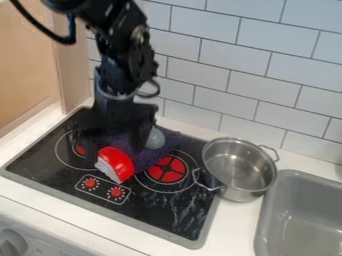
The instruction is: Move the red object in to the silver pot
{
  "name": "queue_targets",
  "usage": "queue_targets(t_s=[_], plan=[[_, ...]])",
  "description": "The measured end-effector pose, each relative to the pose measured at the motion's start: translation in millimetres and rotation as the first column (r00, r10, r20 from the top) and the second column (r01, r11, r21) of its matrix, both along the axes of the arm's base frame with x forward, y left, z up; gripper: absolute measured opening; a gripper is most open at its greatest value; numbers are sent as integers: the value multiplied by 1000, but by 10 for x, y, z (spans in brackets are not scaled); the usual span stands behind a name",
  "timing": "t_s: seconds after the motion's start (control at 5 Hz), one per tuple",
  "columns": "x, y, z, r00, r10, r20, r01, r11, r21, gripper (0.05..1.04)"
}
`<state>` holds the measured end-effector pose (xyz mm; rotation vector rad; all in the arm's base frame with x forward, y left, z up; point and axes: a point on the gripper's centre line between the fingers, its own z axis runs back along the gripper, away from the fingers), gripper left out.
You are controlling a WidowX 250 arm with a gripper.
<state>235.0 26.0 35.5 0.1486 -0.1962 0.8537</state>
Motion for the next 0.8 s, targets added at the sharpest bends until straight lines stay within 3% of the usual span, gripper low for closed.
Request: queue_targets(t_s=[0.4, 0.6, 0.8], plan=[[2, 21, -149, 1000, 11, -18, -11, 1000, -13, 999], [-10, 50, -283, 998, 6, -60, -8, 1000, -18, 999], [100, 74, -307, 995, -5, -103, 5, 1000, -2, 936]])
